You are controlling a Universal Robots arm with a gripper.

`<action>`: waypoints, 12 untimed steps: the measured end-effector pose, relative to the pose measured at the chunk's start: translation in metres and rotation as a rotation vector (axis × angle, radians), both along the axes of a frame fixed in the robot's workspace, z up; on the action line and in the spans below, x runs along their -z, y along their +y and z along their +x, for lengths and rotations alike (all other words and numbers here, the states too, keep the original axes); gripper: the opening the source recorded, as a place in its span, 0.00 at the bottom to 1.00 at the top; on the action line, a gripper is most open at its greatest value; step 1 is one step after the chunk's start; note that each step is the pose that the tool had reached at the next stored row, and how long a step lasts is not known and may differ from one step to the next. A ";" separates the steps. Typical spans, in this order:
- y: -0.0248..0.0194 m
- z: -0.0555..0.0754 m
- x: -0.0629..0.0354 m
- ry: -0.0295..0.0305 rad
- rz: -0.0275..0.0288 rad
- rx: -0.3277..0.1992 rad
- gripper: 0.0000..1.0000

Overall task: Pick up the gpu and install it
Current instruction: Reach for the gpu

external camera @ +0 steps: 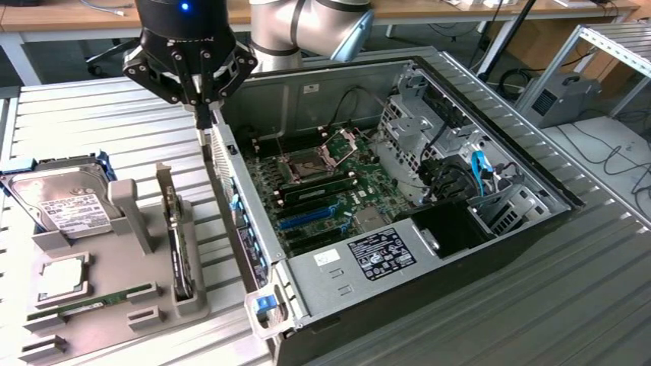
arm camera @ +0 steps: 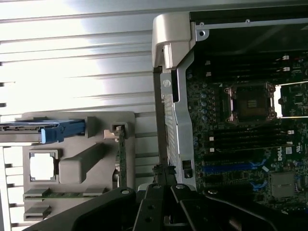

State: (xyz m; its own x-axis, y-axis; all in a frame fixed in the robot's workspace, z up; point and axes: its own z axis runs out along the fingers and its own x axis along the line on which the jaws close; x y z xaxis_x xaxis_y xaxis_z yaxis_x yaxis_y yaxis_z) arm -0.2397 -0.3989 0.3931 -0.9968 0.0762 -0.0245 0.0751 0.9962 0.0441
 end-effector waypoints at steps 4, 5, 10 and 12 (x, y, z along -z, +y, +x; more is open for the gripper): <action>0.0000 -0.002 0.0000 0.0000 0.0001 0.000 0.11; 0.0000 -0.003 0.0000 0.0000 0.0000 0.000 0.11; 0.0000 -0.007 0.0001 0.0000 0.0000 0.000 0.11; 0.0000 -0.008 0.0001 0.0000 0.0000 0.000 0.11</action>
